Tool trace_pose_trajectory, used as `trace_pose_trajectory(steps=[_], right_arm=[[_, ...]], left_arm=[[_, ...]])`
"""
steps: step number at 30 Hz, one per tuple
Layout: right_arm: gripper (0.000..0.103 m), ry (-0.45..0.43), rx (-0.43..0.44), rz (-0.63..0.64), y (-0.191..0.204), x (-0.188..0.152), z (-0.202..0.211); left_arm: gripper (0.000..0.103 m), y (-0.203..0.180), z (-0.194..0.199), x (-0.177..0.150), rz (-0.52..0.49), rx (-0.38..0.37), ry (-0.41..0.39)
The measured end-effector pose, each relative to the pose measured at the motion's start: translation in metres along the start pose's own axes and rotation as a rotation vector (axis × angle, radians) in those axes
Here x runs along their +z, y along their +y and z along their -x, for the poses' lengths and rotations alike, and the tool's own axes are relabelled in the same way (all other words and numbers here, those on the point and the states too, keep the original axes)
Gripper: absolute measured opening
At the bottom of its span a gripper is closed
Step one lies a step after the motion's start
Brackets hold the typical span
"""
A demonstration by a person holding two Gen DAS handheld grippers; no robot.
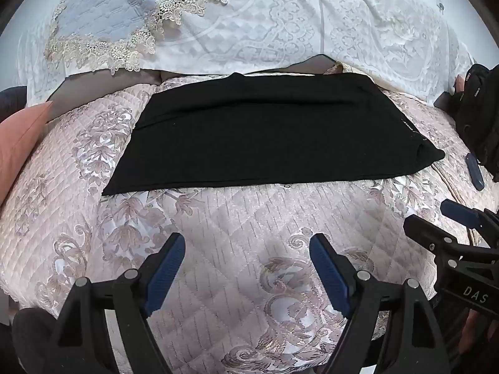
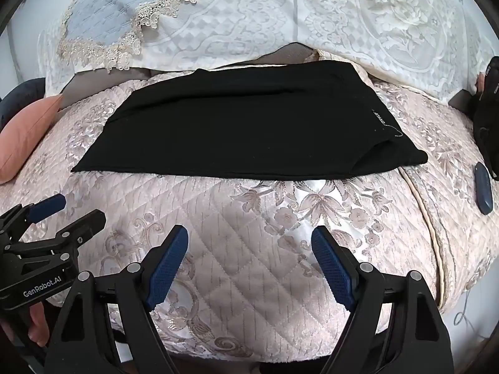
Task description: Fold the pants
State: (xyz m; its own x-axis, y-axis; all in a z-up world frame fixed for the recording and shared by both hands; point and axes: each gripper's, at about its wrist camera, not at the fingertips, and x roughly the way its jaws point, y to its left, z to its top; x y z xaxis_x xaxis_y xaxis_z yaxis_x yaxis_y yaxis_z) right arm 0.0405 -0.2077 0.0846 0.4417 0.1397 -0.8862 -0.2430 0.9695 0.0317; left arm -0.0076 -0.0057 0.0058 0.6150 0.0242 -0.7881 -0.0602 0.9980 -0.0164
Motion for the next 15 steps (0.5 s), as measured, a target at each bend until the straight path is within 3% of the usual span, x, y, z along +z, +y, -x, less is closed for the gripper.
trace_pose_trajectory(steps=[15], right_arm=[[0.081,0.001,0.005,0.000,0.0000,0.0011,0.0016]], left_arm=[[0.084,0.0012,0.0025,-0.0005,0.002,0.001,-0.002]])
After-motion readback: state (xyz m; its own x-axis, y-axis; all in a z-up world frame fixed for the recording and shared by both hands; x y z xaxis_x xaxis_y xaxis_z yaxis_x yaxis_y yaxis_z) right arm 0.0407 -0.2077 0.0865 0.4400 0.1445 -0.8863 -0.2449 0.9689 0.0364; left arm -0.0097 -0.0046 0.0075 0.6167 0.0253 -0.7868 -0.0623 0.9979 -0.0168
